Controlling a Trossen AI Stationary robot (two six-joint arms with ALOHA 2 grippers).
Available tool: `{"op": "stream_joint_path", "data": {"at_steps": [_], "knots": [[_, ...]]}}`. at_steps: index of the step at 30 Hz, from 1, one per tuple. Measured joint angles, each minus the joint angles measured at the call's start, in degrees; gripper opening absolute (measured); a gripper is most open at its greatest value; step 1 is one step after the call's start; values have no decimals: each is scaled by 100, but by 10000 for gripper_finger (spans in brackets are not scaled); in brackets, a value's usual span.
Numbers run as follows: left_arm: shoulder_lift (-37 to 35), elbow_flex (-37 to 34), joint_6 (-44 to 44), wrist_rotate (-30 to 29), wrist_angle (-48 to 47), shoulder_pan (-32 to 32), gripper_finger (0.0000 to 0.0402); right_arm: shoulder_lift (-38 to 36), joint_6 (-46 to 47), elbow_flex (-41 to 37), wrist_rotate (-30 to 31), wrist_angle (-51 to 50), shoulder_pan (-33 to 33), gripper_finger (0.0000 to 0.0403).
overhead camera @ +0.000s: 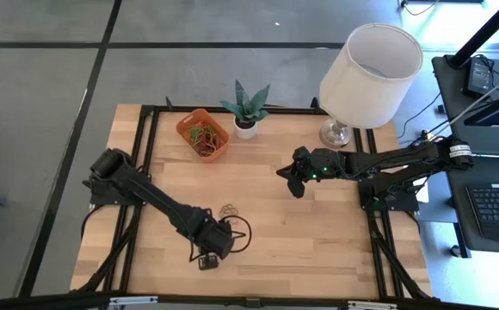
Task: Pick and place rubber bands into bin
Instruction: Put the black rubber band into the orange bin
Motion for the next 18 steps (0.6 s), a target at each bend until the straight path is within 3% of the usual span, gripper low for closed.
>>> {"op": "stream_joint_path", "data": {"at_steps": [9,18], "knots": [[275,0,-485,102,435,-282,133,0,0,0,0,-2,0,17],[459,0,-595,-82,676,-486,179,0,-2,0,2,0,0,17]]}}
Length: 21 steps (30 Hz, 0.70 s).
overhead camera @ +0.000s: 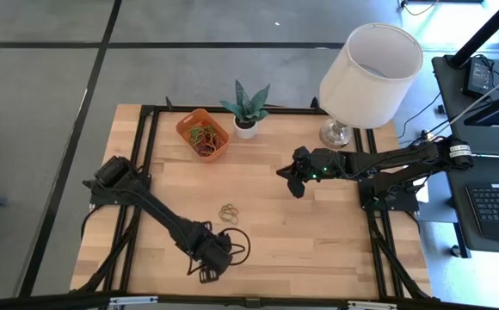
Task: Pick and place rubber bands into bin
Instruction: Put the black rubber band into the orange bin
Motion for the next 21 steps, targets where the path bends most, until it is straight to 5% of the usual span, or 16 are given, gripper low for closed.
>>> {"op": "stream_joint_path", "data": {"at_steps": [10,18,21], "knots": [[640,1,-42,679,40,-81,178,0,-2,0,-2,-2,-2,17],[352,124,336,816,29,152,19,0,-2,0,-1,6,-2,17],[128,122,408,700,-236,344,8,0,-2,0,-1,46,-1,17]]}}
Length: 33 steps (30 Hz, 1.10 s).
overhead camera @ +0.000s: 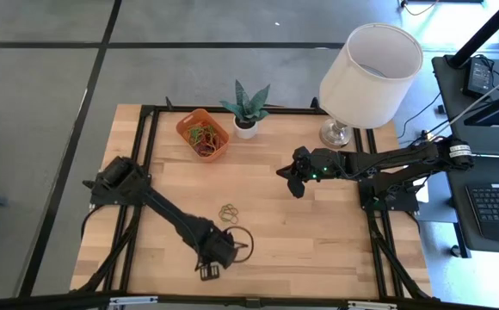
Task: Pick and place rubber bands into bin
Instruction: Put the black rubber band into the orange bin
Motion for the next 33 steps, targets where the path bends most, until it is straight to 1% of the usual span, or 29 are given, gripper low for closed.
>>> {"op": "stream_joint_path", "data": {"at_steps": [3,5,9,14,17,20,23,25,27,30,33], "knots": [[-354,0,155,-314,-482,279,4,0,0,0,-1,4,-1,17],[-625,-2,490,-607,-816,509,5,0,-22,0,-1,4,0,17],[-1273,-2,1272,-1013,-1286,1165,4,0,-109,0,-68,-20,-1,17],[-2103,-2,2319,-1629,-1751,2331,4,0,-327,0,-93,-8,-5,6],[-2433,-2,3231,-1778,-1939,3238,4,0,-550,0,-93,12,-8,6],[-2593,-2,3892,-1795,-1905,4194,4,0,-473,-1,-25,151,-6,20],[-2596,-4,4472,-1801,-1885,5100,4,0,-127,0,208,161,-8,39],[-2537,-4,4912,-1693,-1819,5614,4,0,-127,0,252,170,-8,51],[-2461,-89,5251,-1402,-1557,6090,4,0,-144,0,255,160,-8,59],[-2361,-356,5612,-896,-1042,6638,4,0,29,0,255,141,-8,64],[-2174,-626,5738,-673,-815,7040,4,0,156,0,257,165,-8,64]]}}
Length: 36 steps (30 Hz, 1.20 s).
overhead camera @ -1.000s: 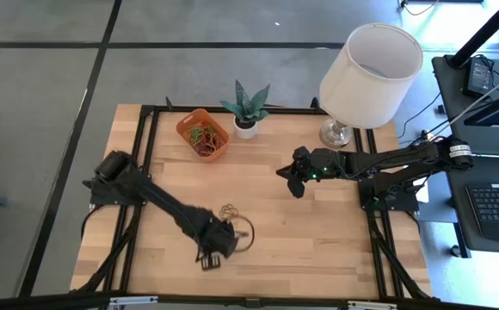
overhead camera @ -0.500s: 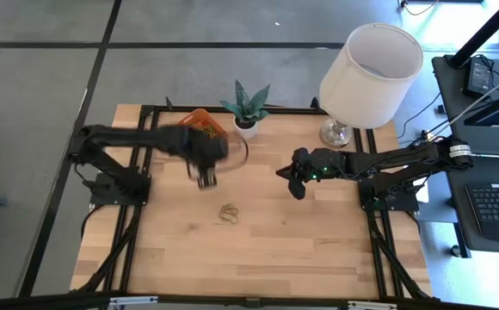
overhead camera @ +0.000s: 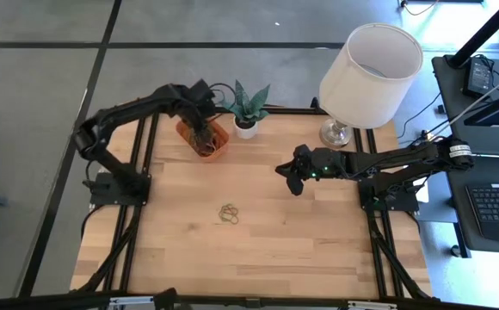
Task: Pick and place rubber bands into bin
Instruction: Put the black rubber band into the orange bin, then put the green rubber band into the orange bin
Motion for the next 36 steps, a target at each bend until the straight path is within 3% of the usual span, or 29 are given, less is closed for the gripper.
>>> {"op": "stream_joint_path", "data": {"at_steps": [9,17,21,36], "knots": [[911,-86,34,-55,255,438,4,0,180,0,391,0,0,64],[1603,-87,-677,-1030,271,462,40,0,328,0,572,44,0,64],[1623,-87,-912,-1398,232,462,63,0,330,0,572,44,0,64],[1123,118,-1815,-1073,160,456,176,0,278,0,572,40,0,64]]}}
